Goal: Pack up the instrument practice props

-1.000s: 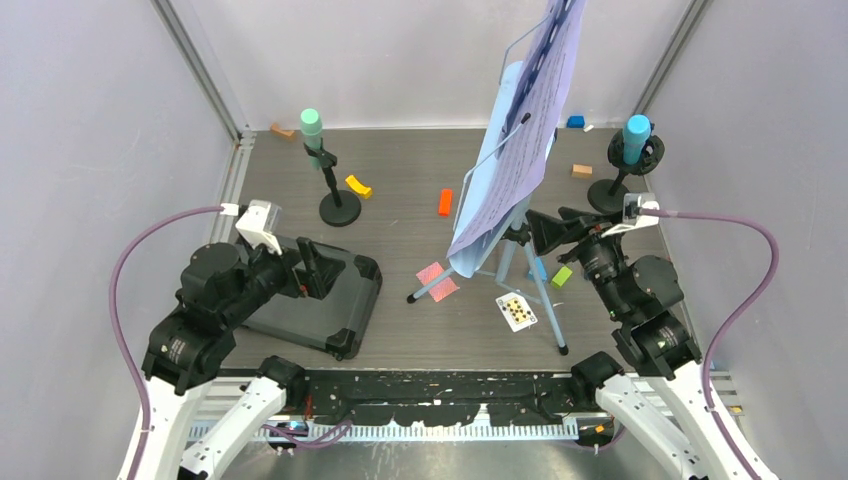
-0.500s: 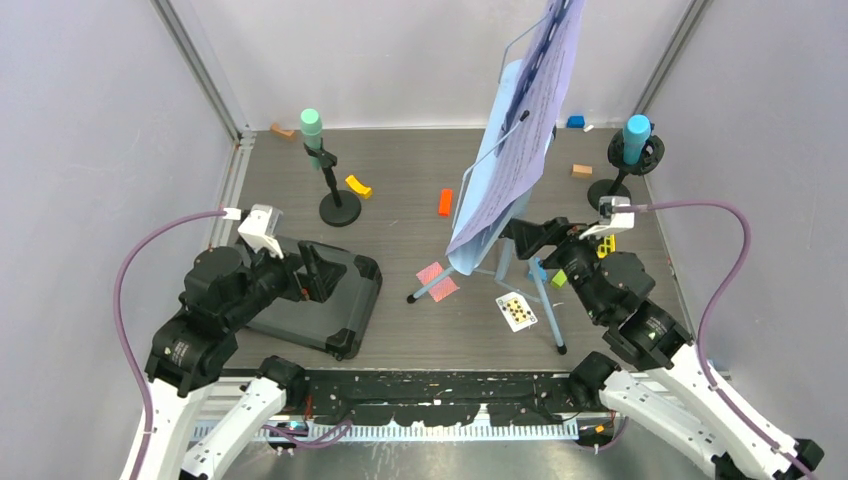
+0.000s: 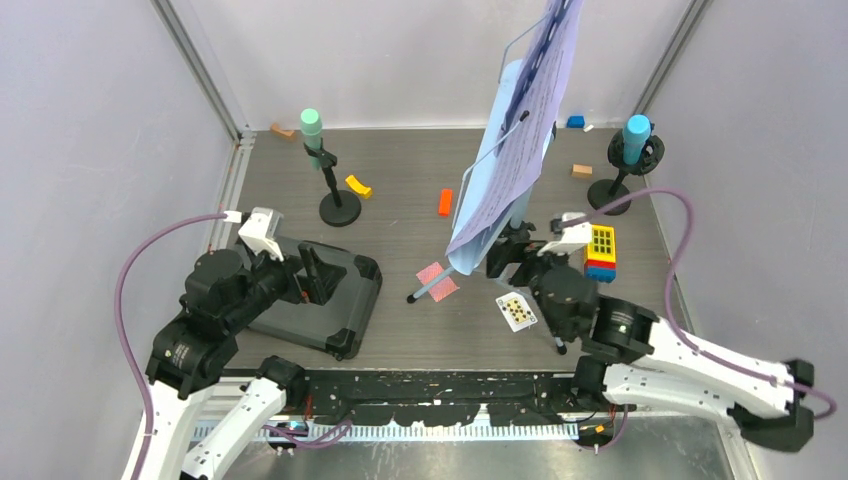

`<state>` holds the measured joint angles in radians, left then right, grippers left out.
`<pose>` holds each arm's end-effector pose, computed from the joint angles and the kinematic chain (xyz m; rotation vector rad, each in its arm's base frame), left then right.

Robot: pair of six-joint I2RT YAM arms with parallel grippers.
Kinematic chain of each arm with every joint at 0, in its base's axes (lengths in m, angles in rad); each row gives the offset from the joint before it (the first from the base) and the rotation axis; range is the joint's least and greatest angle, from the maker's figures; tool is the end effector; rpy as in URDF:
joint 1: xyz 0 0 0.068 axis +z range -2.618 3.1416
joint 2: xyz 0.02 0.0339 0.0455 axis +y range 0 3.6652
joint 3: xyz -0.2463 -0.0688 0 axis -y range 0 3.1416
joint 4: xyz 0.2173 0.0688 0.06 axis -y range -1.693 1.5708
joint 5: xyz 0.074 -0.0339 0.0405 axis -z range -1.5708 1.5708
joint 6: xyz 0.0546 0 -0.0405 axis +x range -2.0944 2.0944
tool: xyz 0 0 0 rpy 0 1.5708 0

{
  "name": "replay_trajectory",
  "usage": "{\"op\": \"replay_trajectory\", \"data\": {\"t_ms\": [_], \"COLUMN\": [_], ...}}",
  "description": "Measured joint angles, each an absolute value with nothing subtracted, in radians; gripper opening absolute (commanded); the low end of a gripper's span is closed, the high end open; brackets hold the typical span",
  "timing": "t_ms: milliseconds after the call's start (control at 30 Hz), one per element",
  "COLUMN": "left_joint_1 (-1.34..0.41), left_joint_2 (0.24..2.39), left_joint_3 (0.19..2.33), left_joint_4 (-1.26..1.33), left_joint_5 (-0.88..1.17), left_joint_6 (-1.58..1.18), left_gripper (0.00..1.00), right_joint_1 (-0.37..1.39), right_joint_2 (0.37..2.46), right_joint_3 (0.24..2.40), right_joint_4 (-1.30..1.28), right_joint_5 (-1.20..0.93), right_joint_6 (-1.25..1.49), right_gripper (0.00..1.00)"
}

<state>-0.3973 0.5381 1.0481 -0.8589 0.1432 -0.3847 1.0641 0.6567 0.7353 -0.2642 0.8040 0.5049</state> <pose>0.0792 -0.0417 0.3544 0.1114 1.9695 -0.6565 0.1056 0.1093 0.3201 0.1024 1.7178 0.4630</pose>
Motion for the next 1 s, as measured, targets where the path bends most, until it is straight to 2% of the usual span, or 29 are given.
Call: {"op": "replay_trajectory", "data": {"t_ms": [233, 433, 733, 1000], "left_joint_1": [-0.397, -0.397, -0.397, -0.397], "left_joint_2": [0.529, 0.512, 0.500, 0.500], "left_joint_3": [1.048, 1.048, 1.048, 1.048], "left_joint_4": [-0.877, -0.904, -0.939, -0.951], "left_joint_5": [0.143, 0.142, 0.134, 0.125], "left_joint_6": [-0.371, -0.351, -0.325, -0.305], "left_gripper": [0.95, 0.95, 0.95, 0.95], "right_joint_1": [1.330, 1.367, 1.283, 1.168], "right_joint_2": [0.923, 1.052, 1.161, 1.311], "right_joint_3": [0.837, 0.950, 1.028, 1.124], "right_joint_4": [-0.271, -0.409, -0.664, -0.893], "right_joint_5": [1.226, 1.423, 1.479, 1.439], "right_joint_6": [0.481, 0.633, 0.937, 1.186], "right_gripper": [0.89, 0.91, 0.90, 0.78]}}
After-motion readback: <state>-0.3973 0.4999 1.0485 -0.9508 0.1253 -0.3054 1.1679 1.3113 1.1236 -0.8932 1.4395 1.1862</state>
